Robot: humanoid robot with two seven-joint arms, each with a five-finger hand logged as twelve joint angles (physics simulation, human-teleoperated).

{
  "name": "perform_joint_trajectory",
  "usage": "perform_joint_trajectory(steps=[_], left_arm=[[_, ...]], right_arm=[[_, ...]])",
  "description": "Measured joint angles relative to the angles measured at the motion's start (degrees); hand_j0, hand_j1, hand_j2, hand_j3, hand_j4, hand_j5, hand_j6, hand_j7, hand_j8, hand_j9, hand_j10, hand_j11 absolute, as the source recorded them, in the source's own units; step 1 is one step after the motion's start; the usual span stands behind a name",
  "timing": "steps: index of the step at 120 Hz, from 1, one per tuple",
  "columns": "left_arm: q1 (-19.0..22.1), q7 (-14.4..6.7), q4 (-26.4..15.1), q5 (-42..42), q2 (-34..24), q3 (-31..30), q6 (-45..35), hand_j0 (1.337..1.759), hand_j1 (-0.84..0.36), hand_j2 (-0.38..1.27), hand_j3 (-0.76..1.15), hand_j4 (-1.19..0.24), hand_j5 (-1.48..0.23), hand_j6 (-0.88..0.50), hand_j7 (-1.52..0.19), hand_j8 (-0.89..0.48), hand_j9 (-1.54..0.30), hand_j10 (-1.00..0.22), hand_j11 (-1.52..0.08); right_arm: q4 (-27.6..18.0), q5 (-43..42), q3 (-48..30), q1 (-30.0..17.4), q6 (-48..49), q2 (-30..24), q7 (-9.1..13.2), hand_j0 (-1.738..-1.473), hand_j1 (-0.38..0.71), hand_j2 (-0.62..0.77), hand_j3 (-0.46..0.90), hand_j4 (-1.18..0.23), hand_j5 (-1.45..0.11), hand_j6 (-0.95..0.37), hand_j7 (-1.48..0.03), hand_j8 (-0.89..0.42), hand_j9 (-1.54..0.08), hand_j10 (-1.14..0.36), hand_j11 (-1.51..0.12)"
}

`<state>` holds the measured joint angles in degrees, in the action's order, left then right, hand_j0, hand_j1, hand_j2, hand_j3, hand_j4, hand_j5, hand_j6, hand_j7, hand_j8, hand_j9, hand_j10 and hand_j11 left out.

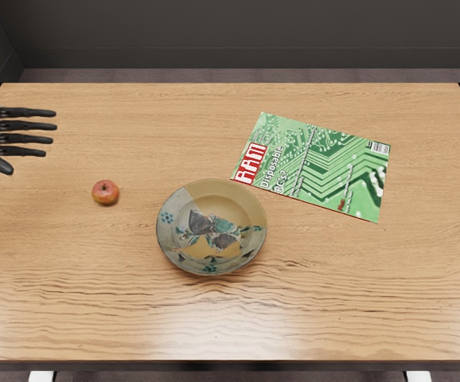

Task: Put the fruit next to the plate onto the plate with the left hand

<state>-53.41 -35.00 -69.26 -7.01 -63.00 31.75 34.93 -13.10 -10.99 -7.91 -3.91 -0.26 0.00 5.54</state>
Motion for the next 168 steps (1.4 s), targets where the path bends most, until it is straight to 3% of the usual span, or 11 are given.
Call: perform_joint_trajectory(steps=[22, 33, 48, 57, 72, 94, 106, 116, 139, 168], left_arm=[[-0.1, 0.0, 0.1, 0.1, 0.3, 0.1, 0.1, 1.658, 0.33, 0.00, 0.00, -0.02, -0.02, -0.02, -0.02, -0.01, -0.02, -0.02, -0.02], [-1.9, 0.0, 0.1, 5.0, 5.4, 0.5, 0.1, 1.658, 0.33, 0.00, 0.00, -0.02, -0.02, -0.02, -0.02, -0.01, -0.02, -0.02, -0.02], [-4.1, 0.0, -0.8, 17.0, 10.3, 1.0, 0.1, 1.658, 0.33, 0.00, 0.00, -0.02, -0.02, -0.02, -0.02, -0.02, -0.02, -0.02, -0.02], [-4.2, 0.0, -4.7, 25.6, 10.8, 1.0, -0.5, 1.658, 0.33, 0.00, 0.00, -0.02, -0.02, -0.02, -0.02, -0.02, -0.02, -0.02, -0.02], [-4.2, 0.0, -9.0, 40.3, 16.0, 0.7, -9.4, 1.658, 0.33, 0.00, 0.00, -0.02, -0.03, -0.02, -0.03, -0.02, -0.03, -0.02, -0.03], [-4.6, 0.0, -10.7, 59.8, 20.8, -3.0, -19.4, 1.658, 0.33, 0.00, 0.00, -0.02, -0.02, -0.02, -0.02, -0.02, -0.02, -0.02, -0.02], [-4.3, 0.0, -12.6, 63.5, 20.9, -5.3, -21.0, 1.658, 0.33, 0.01, 0.00, -0.02, -0.03, -0.02, -0.03, -0.02, -0.03, -0.02, -0.03], [-4.1, 0.0, -14.1, 64.9, 25.1, -6.7, -21.5, 1.658, 0.33, 0.01, 0.00, -0.02, -0.03, -0.02, -0.03, -0.02, -0.03, -0.02, -0.03], [-5.1, 0.0, -15.1, 71.9, 26.6, -11.4, -27.8, 1.658, 0.32, 0.01, 0.00, -0.03, -0.04, -0.03, -0.03, -0.03, -0.03, -0.03, -0.03], [-5.0, 0.0, -10.7, 77.3, 29.7, -15.9, -33.4, 1.658, 0.30, 0.01, 0.00, -0.04, -0.05, -0.04, -0.05, -0.04, -0.05, -0.04, -0.05]], right_arm=[[0.0, 0.0, 0.0, 0.0, 0.0, 0.0, 0.0, -1.658, -0.33, 0.00, 0.00, -0.02, -0.02, -0.02, -0.02, -0.02, -0.02, -0.02, -0.02], [0.0, 0.0, 0.0, 0.0, 0.0, 0.0, 0.0, -1.658, -0.33, 0.00, 0.00, -0.02, -0.02, -0.02, -0.02, -0.02, -0.02, -0.02, -0.02], [0.0, 0.0, 0.0, 0.0, 0.0, 0.0, 0.0, -1.658, -0.33, 0.00, 0.00, -0.02, -0.02, -0.02, -0.02, -0.02, -0.02, -0.02, -0.02], [0.0, 0.0, 0.0, 0.0, 0.0, 0.0, 0.0, -1.658, -0.33, 0.00, 0.00, -0.02, -0.02, -0.02, -0.02, -0.02, -0.02, -0.02, -0.02], [0.0, 0.0, 0.0, 0.0, 0.0, 0.0, 0.0, -1.658, -0.33, 0.00, 0.00, -0.02, -0.02, -0.02, -0.02, -0.02, -0.02, -0.02, -0.02], [0.0, 0.0, 0.0, 0.0, 0.0, 0.0, 0.0, -1.658, -0.33, 0.00, 0.00, -0.02, -0.02, -0.02, -0.02, -0.02, -0.02, -0.02, -0.02], [0.0, 0.0, 0.0, 0.0, 0.0, 0.0, 0.0, -1.658, -0.33, 0.00, 0.00, -0.02, -0.02, -0.02, -0.02, -0.02, -0.02, -0.02, -0.02], [0.0, 0.0, 0.0, 0.0, 0.0, 0.0, 0.0, -1.658, -0.33, 0.00, 0.00, -0.02, -0.02, -0.02, -0.02, -0.02, -0.02, -0.02, -0.02], [0.0, 0.0, 0.0, 0.0, 0.0, 0.0, 0.0, -1.658, -0.33, 0.00, 0.00, -0.02, -0.02, -0.02, -0.02, -0.02, -0.02, -0.02, -0.02], [0.0, 0.0, 0.0, 0.0, 0.0, 0.0, 0.0, -1.658, -0.33, 0.00, 0.00, -0.02, -0.02, -0.02, -0.02, -0.02, -0.02, -0.02, -0.02]])
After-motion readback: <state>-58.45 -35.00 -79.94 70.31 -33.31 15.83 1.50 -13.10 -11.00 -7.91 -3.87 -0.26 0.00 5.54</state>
